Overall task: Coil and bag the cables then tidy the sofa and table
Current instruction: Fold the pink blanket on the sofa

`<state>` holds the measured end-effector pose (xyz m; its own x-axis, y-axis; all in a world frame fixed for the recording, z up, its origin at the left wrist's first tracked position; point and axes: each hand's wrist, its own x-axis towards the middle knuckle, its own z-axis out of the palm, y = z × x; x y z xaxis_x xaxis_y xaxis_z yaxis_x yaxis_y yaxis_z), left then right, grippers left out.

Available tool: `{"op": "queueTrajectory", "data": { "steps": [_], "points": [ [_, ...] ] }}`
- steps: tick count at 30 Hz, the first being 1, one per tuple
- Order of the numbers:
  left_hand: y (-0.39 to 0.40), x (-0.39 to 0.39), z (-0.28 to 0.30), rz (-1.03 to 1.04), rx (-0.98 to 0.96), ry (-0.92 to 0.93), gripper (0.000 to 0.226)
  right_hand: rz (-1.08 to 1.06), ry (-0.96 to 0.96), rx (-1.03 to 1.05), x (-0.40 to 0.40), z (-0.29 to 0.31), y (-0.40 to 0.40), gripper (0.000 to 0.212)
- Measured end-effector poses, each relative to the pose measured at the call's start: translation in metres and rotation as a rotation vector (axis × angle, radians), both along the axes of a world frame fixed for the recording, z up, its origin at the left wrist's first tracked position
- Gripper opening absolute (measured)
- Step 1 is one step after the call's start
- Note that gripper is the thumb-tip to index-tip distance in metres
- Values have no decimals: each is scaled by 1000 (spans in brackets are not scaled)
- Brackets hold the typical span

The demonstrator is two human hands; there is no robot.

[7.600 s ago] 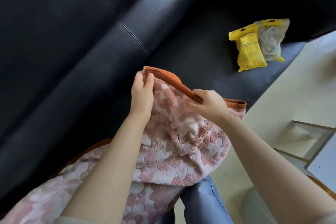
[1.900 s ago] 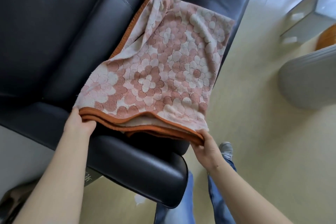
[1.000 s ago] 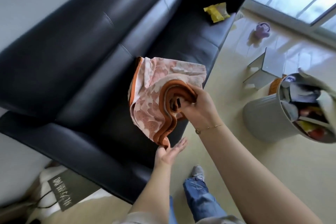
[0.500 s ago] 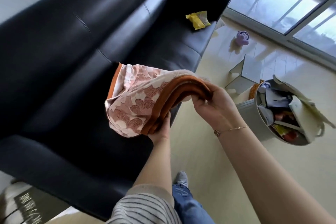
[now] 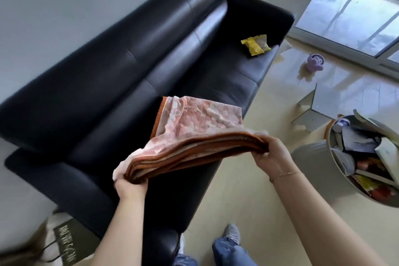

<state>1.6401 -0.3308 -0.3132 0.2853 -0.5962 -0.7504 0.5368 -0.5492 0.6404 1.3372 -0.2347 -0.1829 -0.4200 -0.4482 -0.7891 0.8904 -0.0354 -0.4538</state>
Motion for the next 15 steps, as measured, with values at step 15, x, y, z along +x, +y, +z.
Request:
{"op": "queueTrajectory", "data": {
  "steps": [15],
  "points": [
    [-43, 52, 60, 152, 189, -144, 38, -461, -801, 365, 32, -56, 53, 36]
  ]
}}
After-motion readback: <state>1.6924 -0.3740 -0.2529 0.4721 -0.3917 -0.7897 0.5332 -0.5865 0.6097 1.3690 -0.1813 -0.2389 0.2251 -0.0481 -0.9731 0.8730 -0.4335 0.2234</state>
